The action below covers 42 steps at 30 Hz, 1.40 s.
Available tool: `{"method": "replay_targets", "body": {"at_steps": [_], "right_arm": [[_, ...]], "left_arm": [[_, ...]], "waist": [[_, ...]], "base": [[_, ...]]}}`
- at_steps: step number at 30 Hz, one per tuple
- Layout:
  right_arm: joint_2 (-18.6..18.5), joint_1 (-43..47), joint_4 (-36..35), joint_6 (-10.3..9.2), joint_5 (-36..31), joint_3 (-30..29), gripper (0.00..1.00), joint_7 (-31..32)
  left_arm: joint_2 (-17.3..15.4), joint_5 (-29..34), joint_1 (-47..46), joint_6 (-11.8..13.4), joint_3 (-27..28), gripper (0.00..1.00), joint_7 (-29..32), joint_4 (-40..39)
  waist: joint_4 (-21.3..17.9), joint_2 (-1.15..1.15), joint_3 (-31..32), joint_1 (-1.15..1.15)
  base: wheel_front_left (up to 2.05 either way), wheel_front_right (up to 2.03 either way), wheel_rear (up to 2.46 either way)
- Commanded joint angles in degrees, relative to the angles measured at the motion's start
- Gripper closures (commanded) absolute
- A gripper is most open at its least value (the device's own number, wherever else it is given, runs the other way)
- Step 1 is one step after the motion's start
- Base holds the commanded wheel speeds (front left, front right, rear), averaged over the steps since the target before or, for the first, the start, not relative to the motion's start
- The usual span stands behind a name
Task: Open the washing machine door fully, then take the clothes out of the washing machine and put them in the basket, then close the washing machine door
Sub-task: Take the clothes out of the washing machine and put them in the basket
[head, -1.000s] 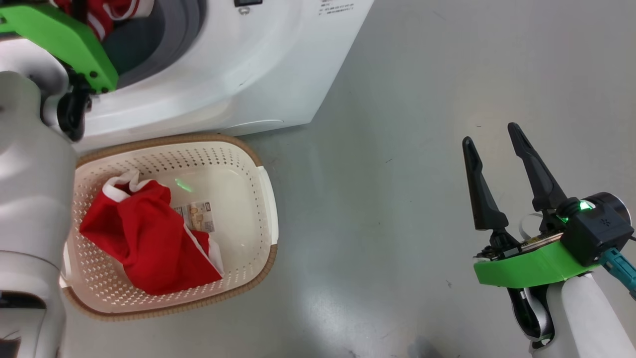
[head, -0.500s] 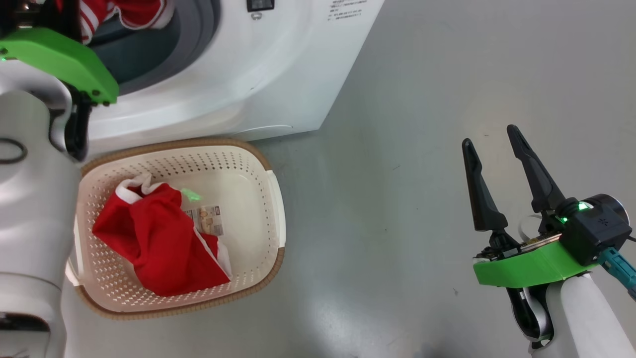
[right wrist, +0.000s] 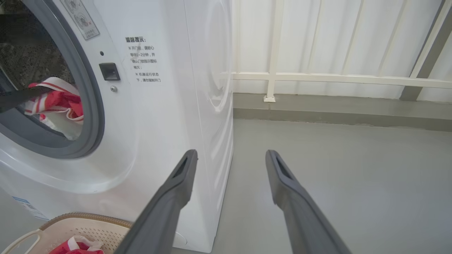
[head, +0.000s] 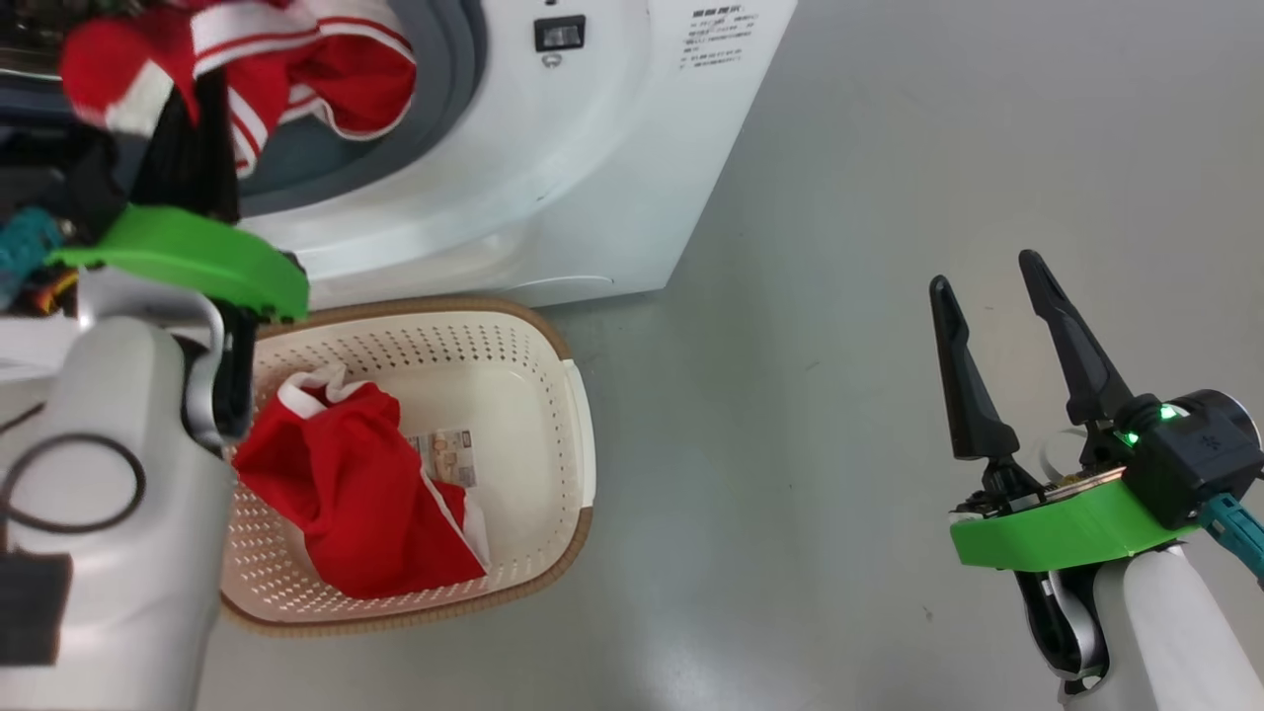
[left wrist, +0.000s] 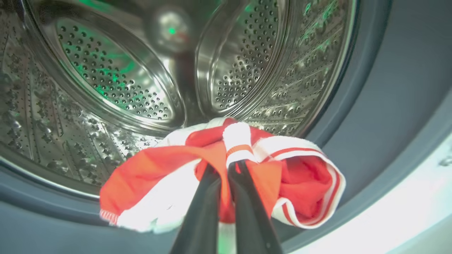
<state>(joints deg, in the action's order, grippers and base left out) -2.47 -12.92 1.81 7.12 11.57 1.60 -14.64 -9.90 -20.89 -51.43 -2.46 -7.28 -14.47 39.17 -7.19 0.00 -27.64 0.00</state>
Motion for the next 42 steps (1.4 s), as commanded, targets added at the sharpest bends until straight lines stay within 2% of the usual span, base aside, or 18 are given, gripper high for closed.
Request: {"method": "replay_targets", "body": {"at_steps": [1, 20, 31, 42], "right_arm": [[-0.41, 0.88, -1.41, 0.36, 0.15, 0.85, 0.0, -0.36], [-0.41, 4.91, -1.7, 0.36, 0.23, -1.22, 0.0, -0.36], [-0.41, 8.16, -1.88, 0.36, 0.62, -2.09, 0.0, -0.36], [-0.41, 9.35, -2.36, 0.36, 0.67, -2.37, 0.0, -0.36]], "left_arm": [[-2.08, 0.72, 0.63, 0.43, 1.79, 1.0, -0.51, -2.1], [2.79, 6.43, 17.66, -0.31, 7.38, 1.0, -0.52, -17.39], [5.37, 7.64, 27.37, -0.6, 7.35, 1.0, -0.52, -25.59], [6.07, 8.29, 32.97, 0.54, 6.14, 1.0, -0.52, -31.68]], "waist": [[0.6, 0.0, 0.76, 0.0], [3.48, 0.0, 9.09, 0.0], [4.86, 0.0, 14.13, 0.0], [5.56, 0.0, 15.22, 0.0]], "base": [[0.0, 0.0, 0.0], [0.0, 0.0, 0.0], [0.0, 0.0, 0.0], [0.0, 0.0, 0.0]]}}
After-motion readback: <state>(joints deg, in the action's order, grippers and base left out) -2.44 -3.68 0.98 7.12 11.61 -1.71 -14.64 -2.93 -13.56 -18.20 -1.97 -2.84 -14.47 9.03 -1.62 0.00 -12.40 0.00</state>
